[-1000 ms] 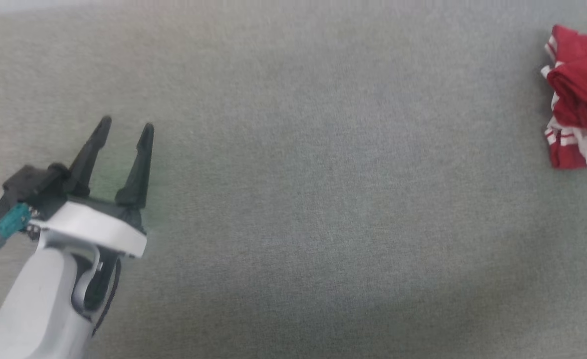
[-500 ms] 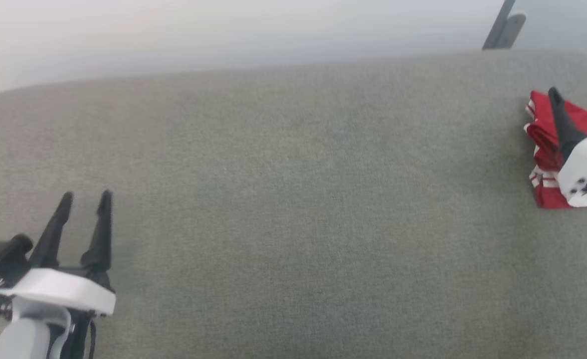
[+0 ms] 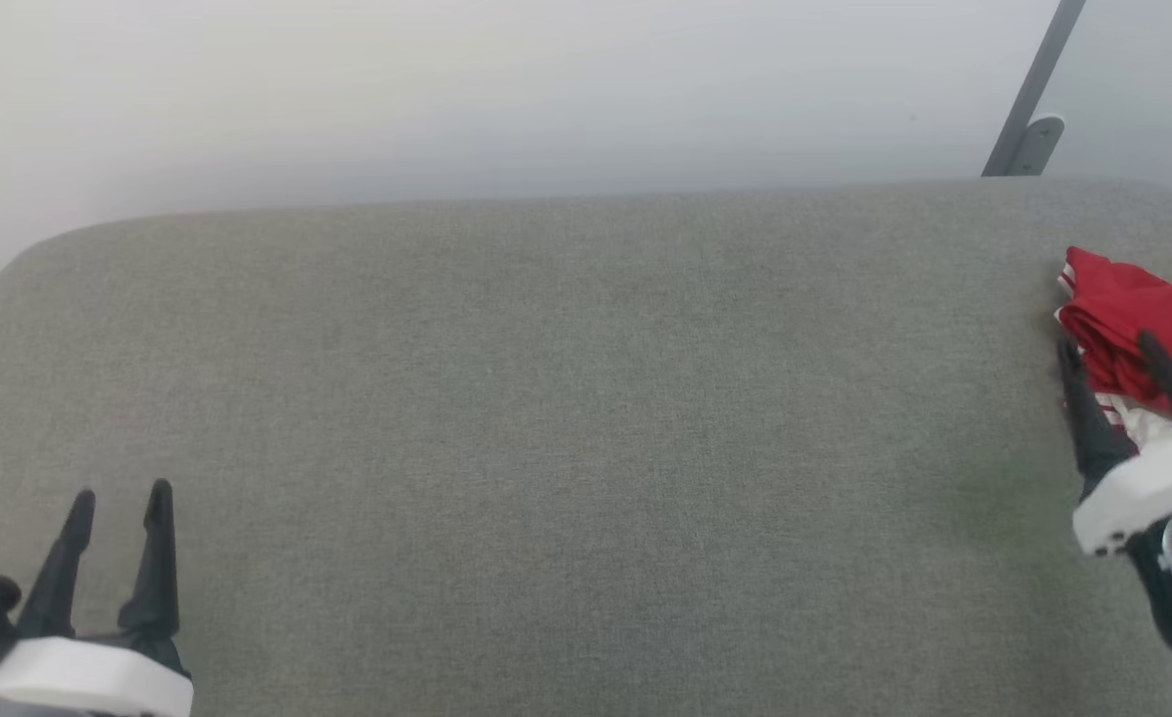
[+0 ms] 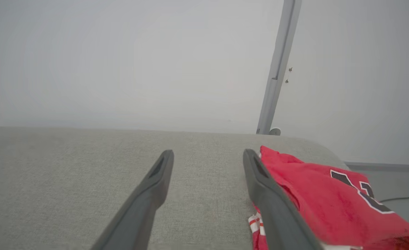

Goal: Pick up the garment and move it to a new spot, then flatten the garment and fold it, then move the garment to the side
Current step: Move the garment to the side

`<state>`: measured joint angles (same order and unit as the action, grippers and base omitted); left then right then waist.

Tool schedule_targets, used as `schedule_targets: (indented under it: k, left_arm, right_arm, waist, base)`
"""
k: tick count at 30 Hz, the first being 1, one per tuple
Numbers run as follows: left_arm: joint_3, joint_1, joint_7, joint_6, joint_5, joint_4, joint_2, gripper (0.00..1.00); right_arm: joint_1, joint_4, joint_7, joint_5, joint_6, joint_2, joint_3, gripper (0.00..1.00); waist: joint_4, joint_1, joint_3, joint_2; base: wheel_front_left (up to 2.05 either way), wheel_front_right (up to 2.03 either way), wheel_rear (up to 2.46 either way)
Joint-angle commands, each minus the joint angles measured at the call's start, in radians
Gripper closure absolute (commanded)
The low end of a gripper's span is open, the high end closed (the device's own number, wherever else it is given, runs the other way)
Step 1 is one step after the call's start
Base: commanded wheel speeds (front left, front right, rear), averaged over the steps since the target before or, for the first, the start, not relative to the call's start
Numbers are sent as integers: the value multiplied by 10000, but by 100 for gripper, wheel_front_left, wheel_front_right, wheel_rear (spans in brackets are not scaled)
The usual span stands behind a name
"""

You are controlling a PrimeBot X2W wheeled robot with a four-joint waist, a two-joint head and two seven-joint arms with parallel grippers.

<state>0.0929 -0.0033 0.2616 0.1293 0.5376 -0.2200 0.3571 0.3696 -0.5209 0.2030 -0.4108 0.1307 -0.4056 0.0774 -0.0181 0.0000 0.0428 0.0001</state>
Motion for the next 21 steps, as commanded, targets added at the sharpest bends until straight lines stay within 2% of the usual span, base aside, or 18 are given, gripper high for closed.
schedule_targets:
  k: [1, 11, 21]
  left_arm:
    - [48, 196, 34, 9, -67, 41, -50, 0]
    - [306, 653, 34, 9, -165, 84, -70, 0]
    - [381, 835, 34, 9, -253, 238, -92, 0]
  right_arm:
    - [-393, 237, 21, 121, 1, 212, -268, 0]
    - [-2060, 1730, -267, 719, 1, 1404, -1545, 0]
    - [-2715, 2860, -756, 1073, 1, 1976, -1992, 0]
  waist:
    - [15, 0, -21, -1]
    - [34, 0, -150, -1]
    - [-12, 0, -142, -1]
  base:
    - [0, 0, 0]
    - [0, 0, 0]
    - [0, 0, 0]
